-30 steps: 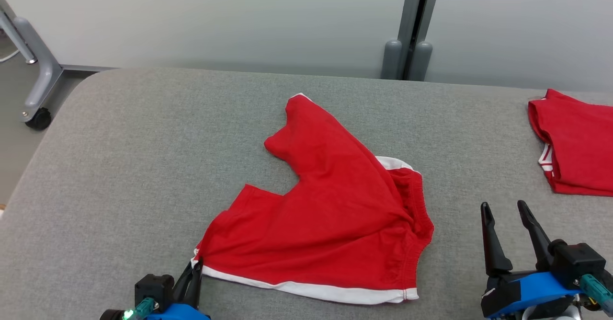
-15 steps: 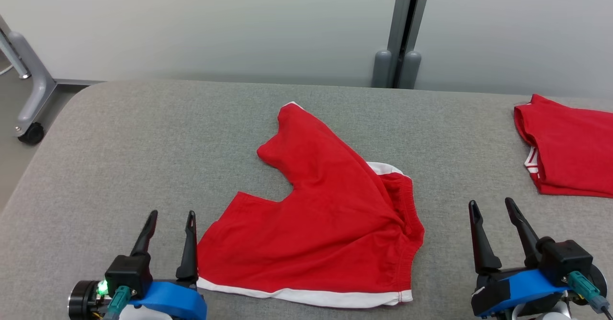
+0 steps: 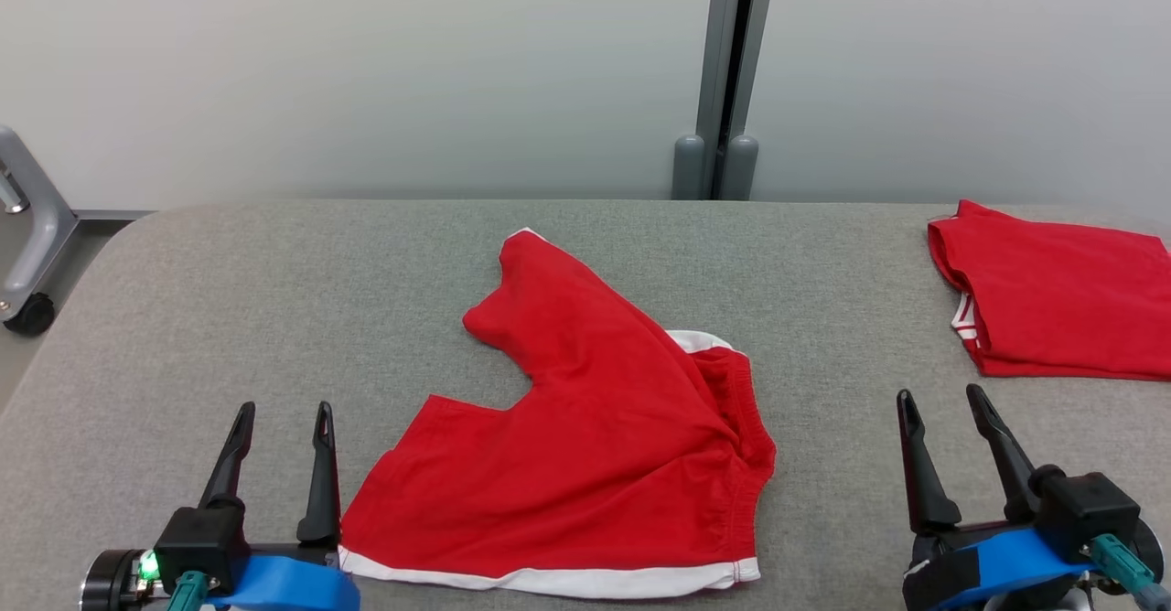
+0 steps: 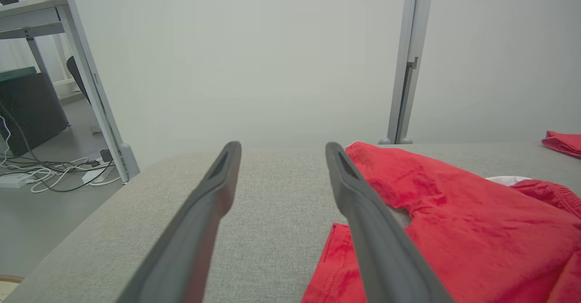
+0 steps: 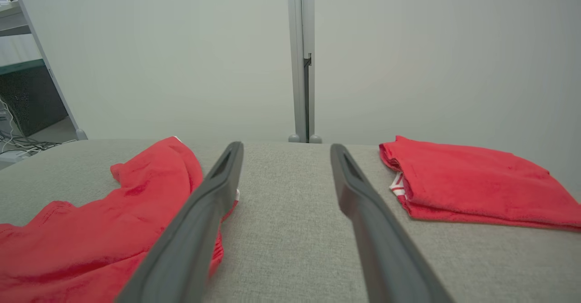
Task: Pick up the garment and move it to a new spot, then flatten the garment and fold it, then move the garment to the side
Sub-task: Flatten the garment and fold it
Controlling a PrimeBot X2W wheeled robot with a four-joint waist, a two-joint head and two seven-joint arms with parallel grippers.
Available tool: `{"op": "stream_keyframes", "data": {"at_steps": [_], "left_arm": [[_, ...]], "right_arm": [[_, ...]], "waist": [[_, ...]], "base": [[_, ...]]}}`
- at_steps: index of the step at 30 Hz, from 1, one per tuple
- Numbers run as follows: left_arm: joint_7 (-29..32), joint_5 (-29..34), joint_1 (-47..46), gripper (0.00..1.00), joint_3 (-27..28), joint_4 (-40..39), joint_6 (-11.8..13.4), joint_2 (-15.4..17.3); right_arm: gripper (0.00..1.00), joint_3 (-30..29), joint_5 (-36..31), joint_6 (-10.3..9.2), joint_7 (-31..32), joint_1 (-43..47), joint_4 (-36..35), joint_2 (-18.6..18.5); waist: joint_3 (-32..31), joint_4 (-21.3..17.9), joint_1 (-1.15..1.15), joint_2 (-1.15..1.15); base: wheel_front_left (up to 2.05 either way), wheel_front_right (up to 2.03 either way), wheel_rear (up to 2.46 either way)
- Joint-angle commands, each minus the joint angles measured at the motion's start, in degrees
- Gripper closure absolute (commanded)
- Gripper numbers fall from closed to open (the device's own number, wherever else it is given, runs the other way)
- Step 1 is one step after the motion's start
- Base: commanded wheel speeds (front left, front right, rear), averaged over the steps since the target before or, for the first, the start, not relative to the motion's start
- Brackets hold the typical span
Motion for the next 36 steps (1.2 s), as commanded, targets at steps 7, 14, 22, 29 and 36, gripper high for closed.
{"op": "stream_keyframes", "data": {"at_steps": [7,14,22,29,36], "left_arm": [[-0.11,1.08,2.05,0.00,2.22,-1.53,-1.24,0.52],[-0.11,1.89,2.32,0.00,2.89,-1.41,-2.00,0.07],[-0.11,2.30,1.82,0.00,2.86,-0.04,-3.18,-0.59],[-0.11,1.37,1.20,0.00,1.51,6.12,-5.12,-0.87],[-0.12,0.40,-0.67,0.00,-0.24,14.74,-6.59,-0.21]], "right_arm": [[0.00,-1.60,-0.32,0.01,0.93,3.34,-3.02,-0.05],[0.00,-1.66,-0.02,0.01,2.12,4.88,-4.80,-0.05],[0.00,0.87,-1.06,0.01,3.35,4.28,-4.53,-0.04],[0.00,7.55,-1.31,0.01,4.47,4.66,-1.59,-1.55],[0.00,16.41,0.79,0.01,5.91,3.06,3.56,-3.96]], "waist": [[-0.42,-0.30,0.01,0.00],[-0.11,-0.36,0.01,0.00],[0.47,-0.18,0.01,0.00],[1.30,0.15,0.01,0.00],[2.80,0.00,0.01,0.00]], "base": [[0.00,0.00,0.00],[0.00,0.00,0.00],[0.00,0.00,0.00],[0.00,0.00,0.00],[0.00,0.00,0.00]]}}
